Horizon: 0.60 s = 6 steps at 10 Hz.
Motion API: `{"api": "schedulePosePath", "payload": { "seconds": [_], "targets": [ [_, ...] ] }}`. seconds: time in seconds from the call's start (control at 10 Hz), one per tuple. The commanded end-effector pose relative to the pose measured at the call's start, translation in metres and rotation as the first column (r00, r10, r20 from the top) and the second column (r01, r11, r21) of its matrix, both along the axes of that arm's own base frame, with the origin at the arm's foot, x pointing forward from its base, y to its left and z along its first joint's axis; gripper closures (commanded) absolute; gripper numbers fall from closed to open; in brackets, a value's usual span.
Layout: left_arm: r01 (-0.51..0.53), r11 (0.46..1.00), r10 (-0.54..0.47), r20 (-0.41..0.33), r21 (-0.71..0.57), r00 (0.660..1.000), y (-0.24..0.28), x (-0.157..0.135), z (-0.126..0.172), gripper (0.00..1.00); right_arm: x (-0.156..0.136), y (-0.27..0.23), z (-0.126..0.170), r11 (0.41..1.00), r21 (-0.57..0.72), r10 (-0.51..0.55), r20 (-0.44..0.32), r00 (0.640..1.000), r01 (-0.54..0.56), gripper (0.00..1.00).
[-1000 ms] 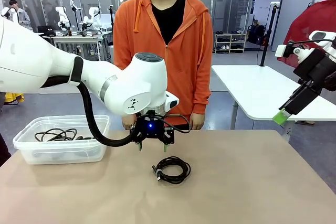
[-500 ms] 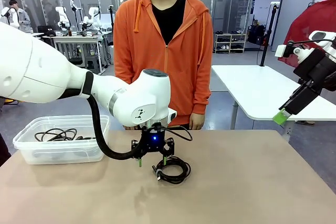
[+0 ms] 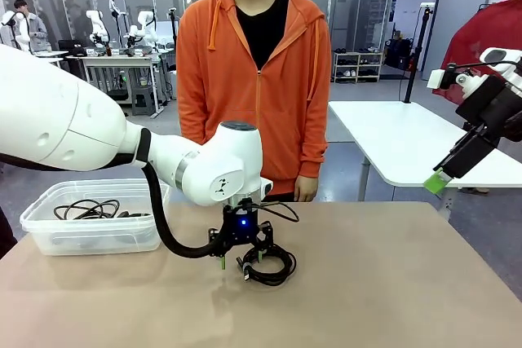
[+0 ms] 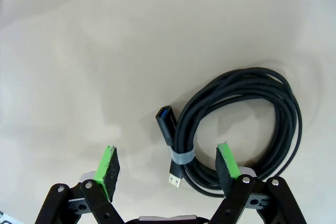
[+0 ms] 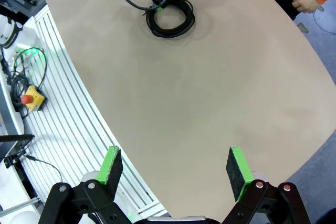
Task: Organize and store the cables.
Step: Place the USB Extension Cable into the Organizing box.
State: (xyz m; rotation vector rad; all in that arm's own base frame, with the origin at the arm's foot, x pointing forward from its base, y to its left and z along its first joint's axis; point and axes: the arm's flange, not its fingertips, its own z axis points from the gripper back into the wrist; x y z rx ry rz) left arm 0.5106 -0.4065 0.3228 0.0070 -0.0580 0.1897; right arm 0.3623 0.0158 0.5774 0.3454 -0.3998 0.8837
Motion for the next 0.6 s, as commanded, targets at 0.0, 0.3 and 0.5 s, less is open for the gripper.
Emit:
{"api": "schedulePosePath", "payload": {
  "seconds": [0.0,0.3,0.5],
  "targets": [
    [0.017,1.0,-0.018,-0.037,-0.015,0.999,-0.0028,0.0053,-0.0052,0.07,0.002,0.0016,0.0025,1.0,0.004,-0.023,-0.004,1.0,0.023,0.0],
    [0.013,1.0,-0.014,-0.043,-0.016,0.999,0.0003,0.0057,-0.0116,0.15,0.002,0.0016,0.0025,1.0,0.004,-0.023,-0.004,1.0,0.023,0.0],
    [0.025,1.0,-0.025,-0.022,0.003,0.999,-0.0007,0.0026,-0.0094,0.74,0.002,0.0016,0.0025,1.0,0.004,-0.023,-0.004,1.0,0.023,0.0]
  ]
}}
